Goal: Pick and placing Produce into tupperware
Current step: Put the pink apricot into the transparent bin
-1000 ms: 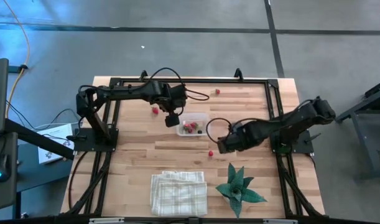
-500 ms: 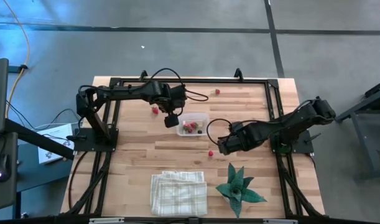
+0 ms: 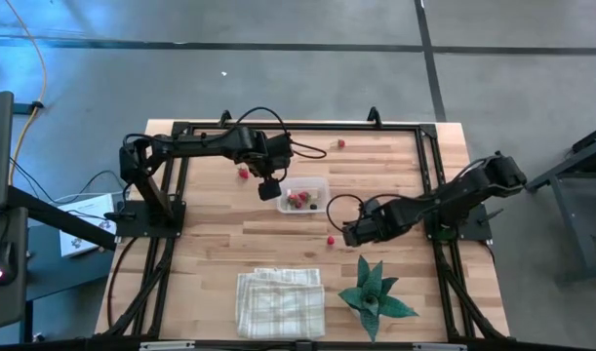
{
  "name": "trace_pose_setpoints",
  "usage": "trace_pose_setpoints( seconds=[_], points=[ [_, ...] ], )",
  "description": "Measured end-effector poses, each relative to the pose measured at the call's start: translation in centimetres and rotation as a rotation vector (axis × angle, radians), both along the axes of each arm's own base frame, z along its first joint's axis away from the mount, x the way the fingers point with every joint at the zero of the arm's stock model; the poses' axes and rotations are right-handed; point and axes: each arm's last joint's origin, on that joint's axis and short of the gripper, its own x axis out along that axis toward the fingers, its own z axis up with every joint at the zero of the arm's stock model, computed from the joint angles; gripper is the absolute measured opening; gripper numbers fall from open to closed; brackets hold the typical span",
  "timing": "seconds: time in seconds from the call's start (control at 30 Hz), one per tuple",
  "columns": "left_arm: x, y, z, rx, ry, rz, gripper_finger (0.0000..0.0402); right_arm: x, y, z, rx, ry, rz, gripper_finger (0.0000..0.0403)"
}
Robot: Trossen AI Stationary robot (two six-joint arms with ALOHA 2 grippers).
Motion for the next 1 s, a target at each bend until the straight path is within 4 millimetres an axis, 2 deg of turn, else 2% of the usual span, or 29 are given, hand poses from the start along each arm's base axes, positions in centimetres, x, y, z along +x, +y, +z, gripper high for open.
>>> trace_pose_setpoints(
  seconds=[0.2, 0.43, 0.77, 1.0],
  points=[
    [0.1, 0.0, 0.0, 0.000, -0.007, 0.013, 0.0282, -0.6, -0.4, -1.7, 0.007, 0.016, -0.038, 0.0126],
    [0.2, 0.1, 0.0, 0.006, -0.025, 0.017, 0.0282, -0.6, -2.3, -3.0, -0.004, 0.011, -0.025, 0.0127],
    [0.2, 0.1, 0.0, 0.002, -0.027, 0.036, 0.0282, -0.2, -4.9, -3.0, -0.013, 0.024, 0.053, 0.0127],
    [0.2, 0.1, 0.0, 0.002, -0.027, 0.038, 0.0282, -0.1, -5.3, -3.1, 0.005, 0.028, 0.067, 0.0127]
  ],
)
